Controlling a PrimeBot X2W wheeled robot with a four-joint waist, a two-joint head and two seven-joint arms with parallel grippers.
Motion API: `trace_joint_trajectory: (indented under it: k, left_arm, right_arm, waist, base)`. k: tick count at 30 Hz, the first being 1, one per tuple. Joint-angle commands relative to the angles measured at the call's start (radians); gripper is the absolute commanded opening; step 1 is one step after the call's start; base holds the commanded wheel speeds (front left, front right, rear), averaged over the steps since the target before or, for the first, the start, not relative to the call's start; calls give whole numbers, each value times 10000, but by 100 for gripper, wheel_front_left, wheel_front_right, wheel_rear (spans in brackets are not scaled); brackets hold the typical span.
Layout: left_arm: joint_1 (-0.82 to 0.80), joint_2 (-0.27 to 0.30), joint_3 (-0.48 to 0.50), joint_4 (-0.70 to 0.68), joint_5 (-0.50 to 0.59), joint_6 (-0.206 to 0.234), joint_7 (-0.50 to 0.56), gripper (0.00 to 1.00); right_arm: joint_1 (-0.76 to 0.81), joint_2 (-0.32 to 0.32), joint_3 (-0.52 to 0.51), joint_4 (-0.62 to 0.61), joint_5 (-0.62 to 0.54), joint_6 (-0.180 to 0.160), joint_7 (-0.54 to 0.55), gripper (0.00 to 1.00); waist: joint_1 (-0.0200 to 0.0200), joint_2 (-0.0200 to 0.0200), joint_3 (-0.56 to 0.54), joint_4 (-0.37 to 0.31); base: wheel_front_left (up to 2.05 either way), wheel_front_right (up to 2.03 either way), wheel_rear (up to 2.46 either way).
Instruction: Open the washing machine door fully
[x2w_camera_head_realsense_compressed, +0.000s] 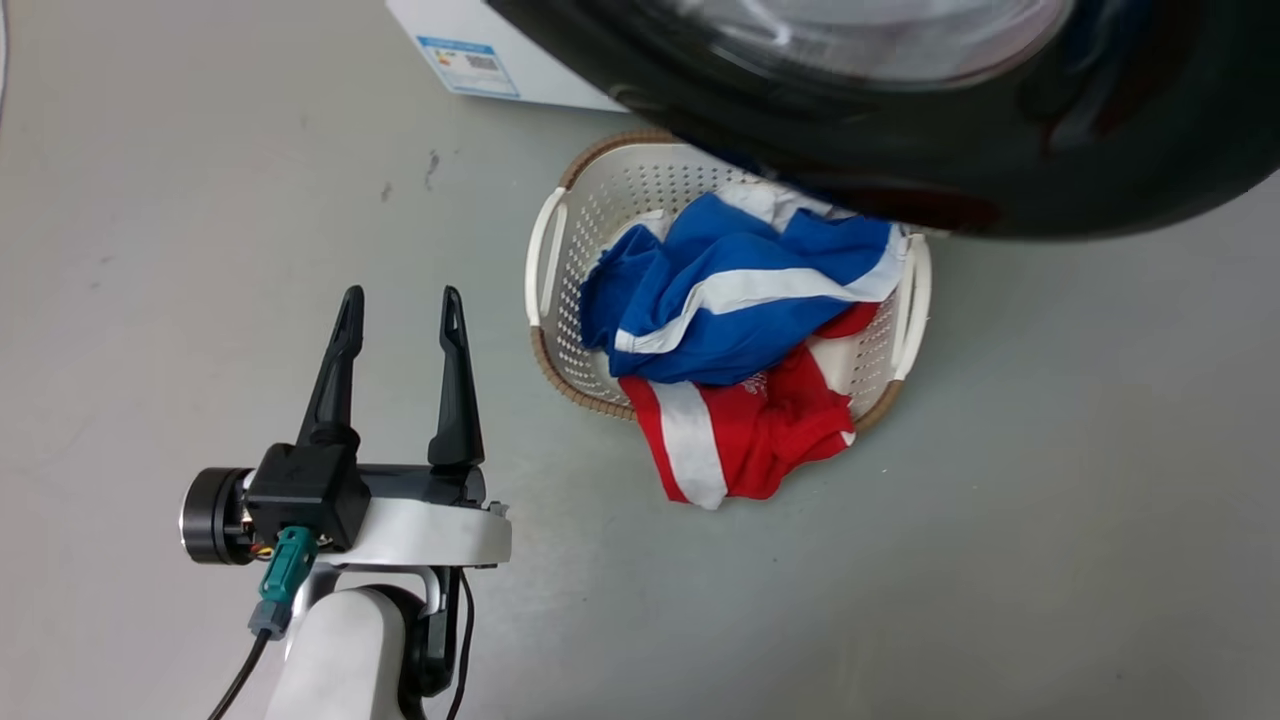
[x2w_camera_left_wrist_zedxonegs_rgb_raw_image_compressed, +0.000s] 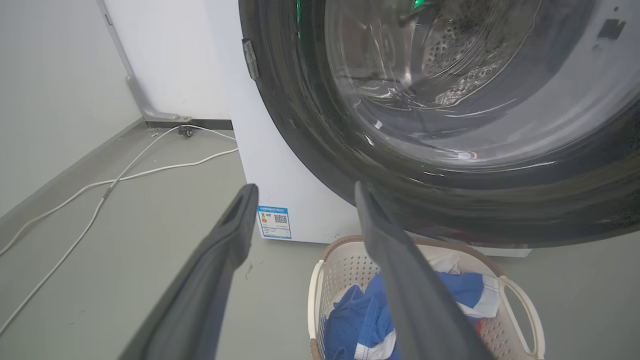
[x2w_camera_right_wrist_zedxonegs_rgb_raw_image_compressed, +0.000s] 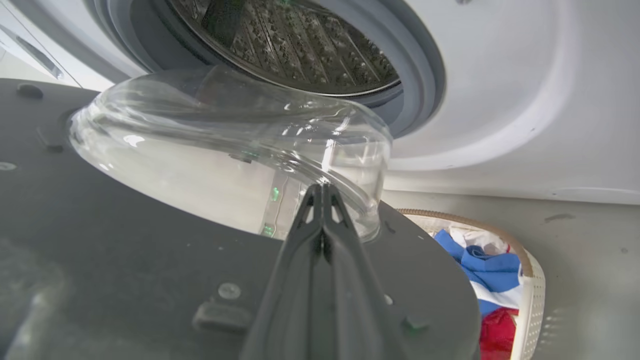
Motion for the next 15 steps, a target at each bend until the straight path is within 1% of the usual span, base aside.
trace_joint_trajectory:
  k: [1, 8, 15]
  left_arm:
    - [82, -2, 31, 25, 37, -46, -26, 100]
    - [251, -1, 159, 130, 148, -158, -28, 100]
    - [471, -1, 351, 274, 248, -246, -28, 100]
  right_arm:
    - [303, 36, 60, -234, 67, 29, 42, 0]
    - [1887, 443, 191, -1740, 707, 29, 80, 0]
    - [3670, 853, 397, -3456, 1128, 29, -220, 0]
  waist:
    - [-1, 0, -121, -129]
    - [-1, 0, -488, -413]
    - [-1, 0, -987, -602]
  base:
    - [0, 0, 0]
    - [0, 0, 0]
    - [0, 0, 0]
